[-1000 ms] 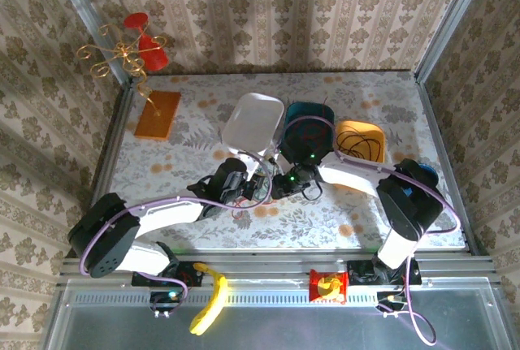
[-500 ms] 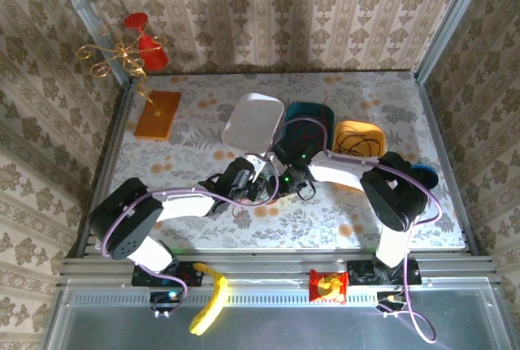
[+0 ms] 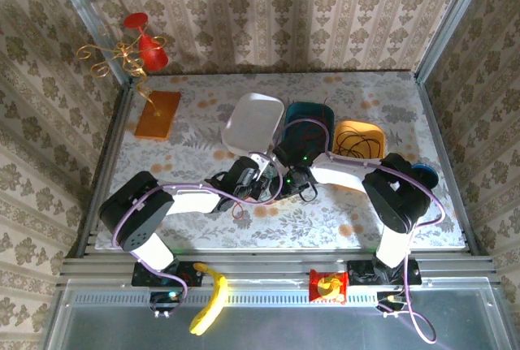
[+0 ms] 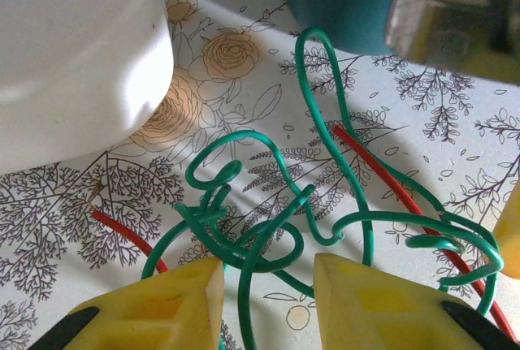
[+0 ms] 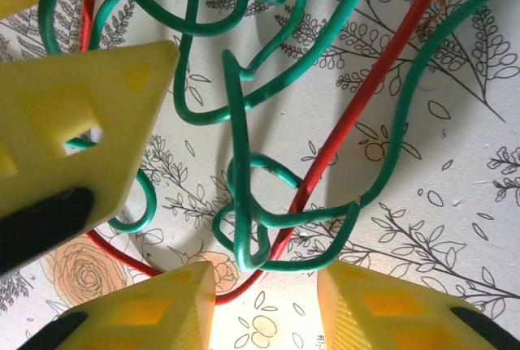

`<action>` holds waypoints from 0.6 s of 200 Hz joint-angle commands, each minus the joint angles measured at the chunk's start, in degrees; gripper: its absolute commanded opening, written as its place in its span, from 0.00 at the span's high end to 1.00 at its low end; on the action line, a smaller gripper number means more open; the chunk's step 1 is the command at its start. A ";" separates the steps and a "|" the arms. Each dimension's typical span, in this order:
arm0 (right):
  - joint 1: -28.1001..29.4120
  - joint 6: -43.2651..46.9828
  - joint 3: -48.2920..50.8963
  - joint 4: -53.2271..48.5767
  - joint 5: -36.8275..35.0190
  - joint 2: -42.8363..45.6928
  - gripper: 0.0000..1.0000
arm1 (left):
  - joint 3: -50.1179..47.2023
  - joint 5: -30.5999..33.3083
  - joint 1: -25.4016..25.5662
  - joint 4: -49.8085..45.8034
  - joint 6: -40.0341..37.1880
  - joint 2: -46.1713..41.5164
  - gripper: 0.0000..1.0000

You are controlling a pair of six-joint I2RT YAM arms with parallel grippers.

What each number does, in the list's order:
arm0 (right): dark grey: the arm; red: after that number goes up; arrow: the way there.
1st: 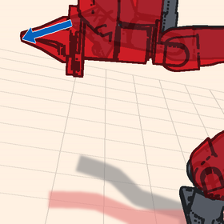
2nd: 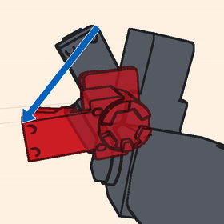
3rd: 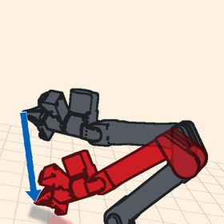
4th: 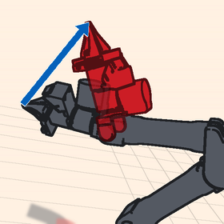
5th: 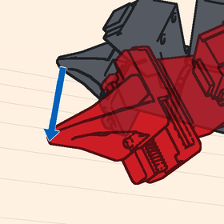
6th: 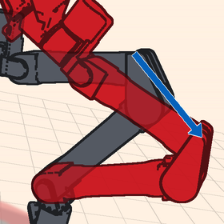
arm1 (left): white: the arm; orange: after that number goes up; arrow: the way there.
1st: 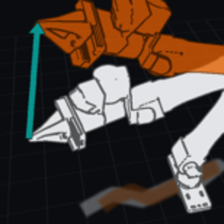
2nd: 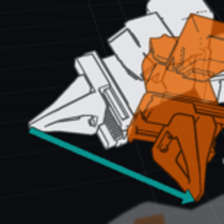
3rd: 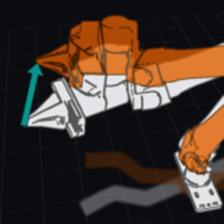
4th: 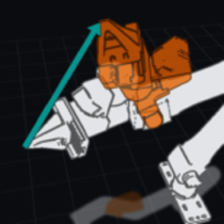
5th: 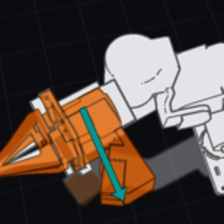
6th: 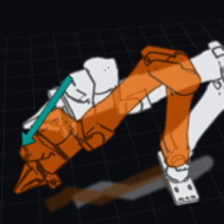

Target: Untangle the cables

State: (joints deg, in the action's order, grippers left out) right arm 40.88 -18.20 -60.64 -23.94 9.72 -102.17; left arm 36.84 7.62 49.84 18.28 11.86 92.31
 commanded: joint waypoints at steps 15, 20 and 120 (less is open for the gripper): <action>3.20 0.14 -1.90 -1.69 -6.37 -2.47 0.66 | 1.22 1.17 0.34 0.53 1.13 0.85 0.65; 3.52 0.06 -1.73 -1.85 -7.78 -2.43 0.69 | 1.14 1.17 0.34 0.61 1.15 0.93 0.65; 3.73 -0.82 8.89 -1.97 -16.96 14.18 1.00 | 2.01 2.79 0.38 1.50 2.38 4.62 0.65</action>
State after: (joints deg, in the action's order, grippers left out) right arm 44.29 -19.92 -53.17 -23.73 -2.59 -93.82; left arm 37.30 9.26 50.22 19.35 12.56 95.66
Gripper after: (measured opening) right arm 0.058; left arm 0.347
